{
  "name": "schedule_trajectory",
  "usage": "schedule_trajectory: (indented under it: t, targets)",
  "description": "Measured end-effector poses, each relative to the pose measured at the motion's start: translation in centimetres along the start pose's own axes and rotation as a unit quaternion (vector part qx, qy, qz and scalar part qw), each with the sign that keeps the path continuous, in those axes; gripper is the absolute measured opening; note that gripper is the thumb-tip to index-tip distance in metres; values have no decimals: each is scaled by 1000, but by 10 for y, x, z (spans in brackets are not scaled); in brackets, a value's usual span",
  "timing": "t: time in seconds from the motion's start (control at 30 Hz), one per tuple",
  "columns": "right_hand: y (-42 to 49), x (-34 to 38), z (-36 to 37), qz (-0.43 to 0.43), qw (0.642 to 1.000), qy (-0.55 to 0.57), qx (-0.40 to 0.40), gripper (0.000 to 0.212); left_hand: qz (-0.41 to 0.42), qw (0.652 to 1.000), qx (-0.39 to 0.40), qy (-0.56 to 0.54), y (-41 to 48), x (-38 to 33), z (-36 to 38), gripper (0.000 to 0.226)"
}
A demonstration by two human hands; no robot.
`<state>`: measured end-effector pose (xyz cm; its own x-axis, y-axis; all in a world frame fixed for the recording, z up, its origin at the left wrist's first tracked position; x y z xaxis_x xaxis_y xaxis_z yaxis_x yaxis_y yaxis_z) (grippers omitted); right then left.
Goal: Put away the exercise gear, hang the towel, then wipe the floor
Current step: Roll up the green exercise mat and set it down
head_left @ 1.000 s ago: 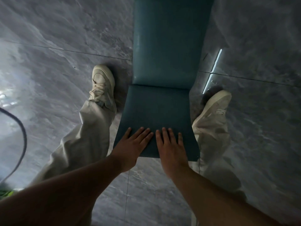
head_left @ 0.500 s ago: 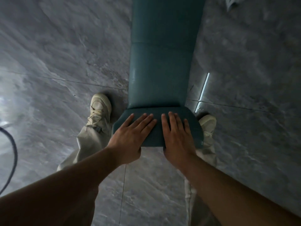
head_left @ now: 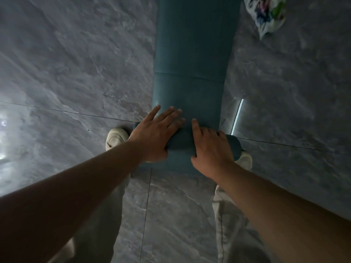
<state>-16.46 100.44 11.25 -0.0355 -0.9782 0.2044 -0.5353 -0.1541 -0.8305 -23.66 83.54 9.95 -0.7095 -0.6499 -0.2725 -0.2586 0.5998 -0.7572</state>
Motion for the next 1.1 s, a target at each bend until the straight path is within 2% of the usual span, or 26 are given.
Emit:
schedule_trajectory:
  t: [0.23, 0.37, 0.57, 0.77, 0.93, 1.1]
  targets:
    - [-17, 16, -13, 11, 1000, 8, 26, 96, 87, 996, 3, -20, -11, 11, -4, 105]
    - [-16, 23, -13, 11, 1000, 4, 22, 100, 103, 994, 21, -24, -13, 19, -5, 106]
    - [14, 13, -10, 40, 999, -10, 9, 108, 64, 998, -5, -13, 11, 25, -4, 112]
    - [40, -2, -5, 43, 999, -15, -2, 107, 32, 999, 7, 10, 45, 33, -5, 112]
    - [65, -9, -10, 51, 998, -31, -36, 103, -37, 998, -14, 50, 67, 45, -10, 113]
    - [96, -18, -13, 63, 996, -38, -51, 98, -92, 994, -36, 45, 86, 45, -4, 102]
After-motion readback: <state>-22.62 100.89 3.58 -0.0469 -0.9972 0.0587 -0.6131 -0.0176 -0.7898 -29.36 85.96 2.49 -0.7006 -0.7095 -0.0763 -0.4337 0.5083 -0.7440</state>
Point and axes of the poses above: each hand's wrist, its own y-axis towards the middle knuckle, its own z-axis out of the palm, x = y × z, the point moved 2 cm from there along y, towards the middle knuckle, and after that the axes turned 12 degrees about x, right-handed, at the moved point
